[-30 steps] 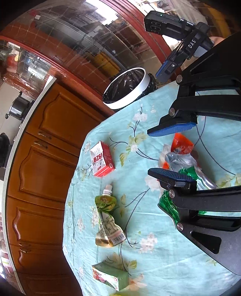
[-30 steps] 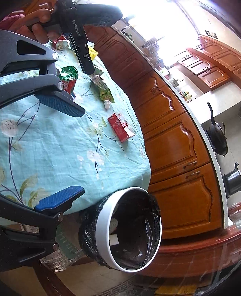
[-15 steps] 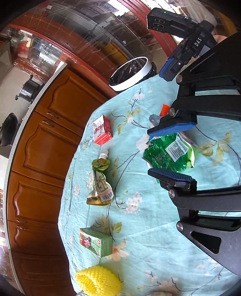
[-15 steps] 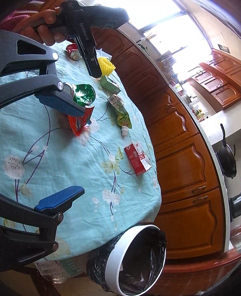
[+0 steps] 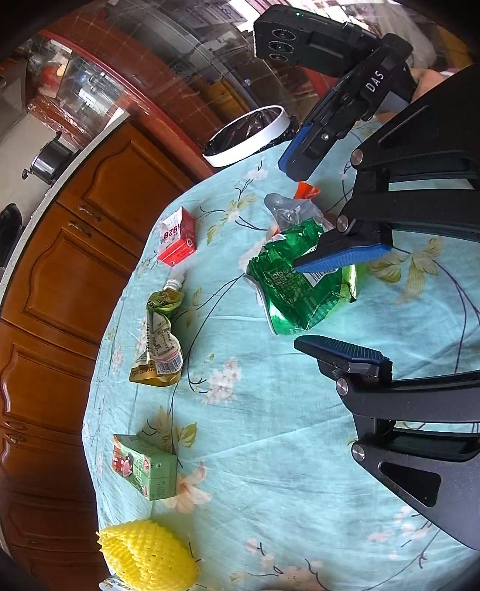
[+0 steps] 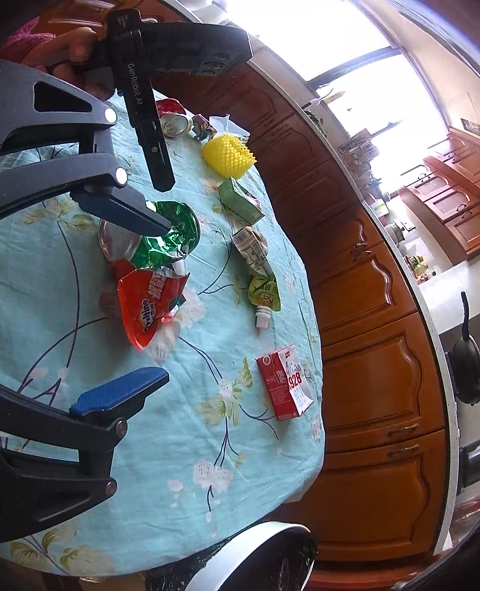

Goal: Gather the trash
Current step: 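Close left tool on the green crushed can while right tool grasps the red-and-blue wrappers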

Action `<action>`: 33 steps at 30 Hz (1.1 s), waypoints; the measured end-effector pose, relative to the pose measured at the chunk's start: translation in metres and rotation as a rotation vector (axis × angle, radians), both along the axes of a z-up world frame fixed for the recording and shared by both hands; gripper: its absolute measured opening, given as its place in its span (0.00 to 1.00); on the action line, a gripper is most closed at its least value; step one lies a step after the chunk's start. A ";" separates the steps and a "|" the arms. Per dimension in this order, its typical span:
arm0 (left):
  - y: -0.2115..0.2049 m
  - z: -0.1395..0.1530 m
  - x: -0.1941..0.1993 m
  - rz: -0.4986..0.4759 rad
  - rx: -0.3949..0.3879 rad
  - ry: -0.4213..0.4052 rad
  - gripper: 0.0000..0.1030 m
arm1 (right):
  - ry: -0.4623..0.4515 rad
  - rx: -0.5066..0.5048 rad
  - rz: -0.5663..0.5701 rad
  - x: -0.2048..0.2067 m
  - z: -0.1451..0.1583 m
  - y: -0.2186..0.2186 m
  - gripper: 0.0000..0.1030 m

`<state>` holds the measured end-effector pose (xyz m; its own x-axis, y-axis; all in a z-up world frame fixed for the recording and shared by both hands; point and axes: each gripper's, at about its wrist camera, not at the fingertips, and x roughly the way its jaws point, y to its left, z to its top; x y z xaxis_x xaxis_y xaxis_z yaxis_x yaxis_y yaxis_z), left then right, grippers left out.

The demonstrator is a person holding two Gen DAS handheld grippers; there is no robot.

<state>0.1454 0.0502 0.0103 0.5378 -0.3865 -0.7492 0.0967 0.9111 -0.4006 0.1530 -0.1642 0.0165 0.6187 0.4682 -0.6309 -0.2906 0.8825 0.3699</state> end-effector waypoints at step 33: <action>-0.032 -0.024 0.021 -0.086 -0.015 0.052 0.43 | 0.044 0.002 -0.107 0.009 -0.015 -0.041 0.01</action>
